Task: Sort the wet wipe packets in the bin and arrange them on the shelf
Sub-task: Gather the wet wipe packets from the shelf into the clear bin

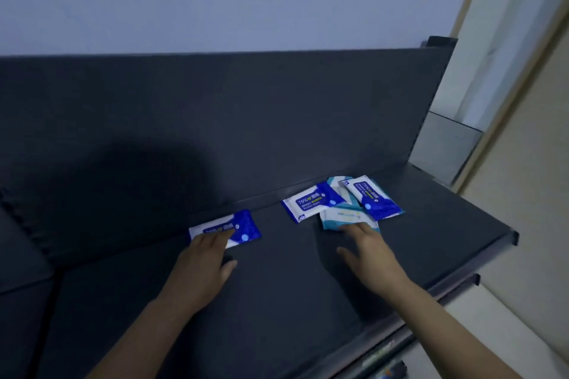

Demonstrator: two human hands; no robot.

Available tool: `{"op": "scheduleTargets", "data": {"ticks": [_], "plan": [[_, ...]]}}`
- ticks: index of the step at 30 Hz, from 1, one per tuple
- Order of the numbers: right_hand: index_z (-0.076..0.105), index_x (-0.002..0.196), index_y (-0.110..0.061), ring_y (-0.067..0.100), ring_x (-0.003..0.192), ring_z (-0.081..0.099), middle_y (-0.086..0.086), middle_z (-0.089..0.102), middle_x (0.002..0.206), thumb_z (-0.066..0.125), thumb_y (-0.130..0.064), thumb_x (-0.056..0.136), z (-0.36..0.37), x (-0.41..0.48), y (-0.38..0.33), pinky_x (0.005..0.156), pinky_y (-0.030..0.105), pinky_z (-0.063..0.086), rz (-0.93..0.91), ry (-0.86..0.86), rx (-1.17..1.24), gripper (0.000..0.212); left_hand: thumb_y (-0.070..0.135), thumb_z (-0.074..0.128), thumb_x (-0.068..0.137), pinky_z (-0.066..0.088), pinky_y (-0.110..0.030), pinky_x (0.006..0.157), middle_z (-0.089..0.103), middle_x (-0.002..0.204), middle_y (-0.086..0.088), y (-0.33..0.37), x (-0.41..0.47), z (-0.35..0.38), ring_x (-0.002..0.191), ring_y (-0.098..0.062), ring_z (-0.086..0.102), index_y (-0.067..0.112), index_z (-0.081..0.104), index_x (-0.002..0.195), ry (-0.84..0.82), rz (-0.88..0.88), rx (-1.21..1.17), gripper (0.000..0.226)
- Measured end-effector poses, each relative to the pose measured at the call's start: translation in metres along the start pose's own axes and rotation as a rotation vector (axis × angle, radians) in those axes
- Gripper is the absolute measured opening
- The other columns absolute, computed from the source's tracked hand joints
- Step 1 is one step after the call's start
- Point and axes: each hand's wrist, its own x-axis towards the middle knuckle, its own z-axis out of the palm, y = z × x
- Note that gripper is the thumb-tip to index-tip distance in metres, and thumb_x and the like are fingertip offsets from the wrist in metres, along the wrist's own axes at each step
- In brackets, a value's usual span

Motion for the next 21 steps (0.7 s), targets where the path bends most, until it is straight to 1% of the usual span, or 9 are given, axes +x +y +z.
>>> {"op": "scheduleTargets", "data": {"ticks": [3, 5, 8, 12, 14, 16, 17, 19, 21], "plan": [[0.042, 0.137, -0.019, 0.022, 0.127, 0.041, 0.002, 0.043, 0.138, 0.059, -0.028, 0.089, 0.005, 0.027, 0.002, 0.100, 0.033, 0.040, 0.039, -0.023, -0.018, 0.051, 0.035, 0.057, 0.091, 0.037, -0.037, 0.102, 0.048, 0.140, -0.004, -0.015, 0.029, 0.006, 0.127, -0.023, 0.042, 0.019, 0.043, 0.140, -0.014, -0.026, 0.006, 0.054], [0.040, 0.139, -0.020, 0.022, 0.128, 0.039, 0.002, 0.041, 0.139, 0.059, -0.027, 0.089, 0.011, 0.042, 0.002, 0.103, 0.033, 0.038, 0.039, -0.047, -0.016, 0.053, 0.037, 0.050, 0.095, 0.033, -0.037, 0.105, 0.043, 0.144, 0.000, -0.021, 0.042, 0.010, 0.131, -0.022, 0.037, 0.018, 0.040, 0.142, -0.046, -0.045, 0.031, 0.052], [0.037, 0.141, -0.021, 0.024, 0.130, 0.037, 0.003, 0.035, 0.145, 0.059, -0.022, 0.089, 0.019, 0.063, 0.001, 0.106, 0.036, 0.036, 0.005, -0.072, -0.054, 0.057, 0.039, 0.042, 0.098, 0.032, -0.036, 0.104, 0.036, 0.148, 0.008, -0.029, 0.051, 0.017, 0.133, -0.019, 0.032, 0.023, 0.033, 0.145, -0.098, -0.081, 0.041, 0.051], [0.029, 0.146, -0.023, 0.025, 0.139, 0.024, 0.004, 0.022, 0.153, 0.051, -0.006, 0.085, 0.028, 0.090, -0.002, 0.111, 0.040, 0.030, -0.018, -0.097, -0.129, 0.067, 0.035, 0.046, 0.096, 0.033, -0.033, 0.104, 0.042, 0.143, 0.007, -0.037, 0.061, 0.020, 0.124, -0.022, 0.040, 0.022, 0.045, 0.137, -0.116, -0.106, -0.015, 0.043], [0.022, 0.148, -0.026, 0.023, 0.143, 0.015, 0.002, 0.015, 0.156, 0.051, -0.010, 0.086, 0.032, 0.104, -0.001, 0.114, 0.043, 0.023, -0.020, -0.140, -0.197, 0.070, 0.037, 0.050, 0.094, 0.033, -0.034, 0.104, 0.043, 0.141, 0.006, -0.036, 0.062, 0.020, 0.122, -0.023, 0.043, 0.022, 0.048, 0.136, -0.146, -0.111, -0.035, 0.044], [0.016, 0.149, -0.026, 0.022, 0.144, 0.012, 0.000, 0.010, 0.158, 0.054, -0.020, 0.088, 0.035, 0.116, 0.001, 0.115, 0.045, 0.021, -0.024, -0.216, -0.229, 0.072, 0.048, 0.049, 0.089, 0.035, -0.036, 0.102, 0.043, 0.141, 0.006, -0.033, 0.059, 0.018, 0.121, -0.023, 0.045, 0.025, 0.047, 0.137, -0.166, -0.139, -0.041, 0.053], [0.015, 0.149, -0.026, 0.023, 0.143, 0.015, 0.000, 0.013, 0.157, 0.056, -0.024, 0.089, 0.036, 0.120, 0.002, 0.114, 0.043, 0.024, -0.024, -0.241, -0.227, 0.073, 0.056, 0.044, 0.083, 0.036, -0.036, 0.100, 0.043, 0.141, 0.008, -0.031, 0.057, 0.017, 0.121, -0.023, 0.045, 0.029, 0.045, 0.138, -0.169, -0.155, -0.038, 0.061], [0.019, 0.148, -0.023, 0.026, 0.137, 0.026, 0.003, 0.028, 0.152, 0.054, -0.028, 0.090, 0.038, 0.126, 0.004, 0.106, 0.041, 0.035, -0.025, -0.224, -0.263, 0.068, 0.066, 0.043, 0.080, 0.035, -0.036, 0.100, 0.040, 0.145, 0.014, -0.026, 0.054, 0.016, 0.125, -0.020, 0.041, 0.036, 0.037, 0.142, -0.175, -0.197, 0.025, 0.070], [0.031, 0.144, -0.021, 0.028, 0.128, 0.035, 0.005, 0.043, 0.140, 0.048, -0.024, 0.091, 0.039, 0.132, 0.007, 0.097, 0.040, 0.039, -0.049, -0.147, -0.348, 0.055, 0.064, 0.050, 0.084, 0.032, -0.035, 0.100, 0.037, 0.147, 0.016, -0.017, 0.054, 0.016, 0.128, -0.018, 0.035, 0.038, 0.030, 0.144, -0.186, -0.249, 0.106, 0.069]]}}
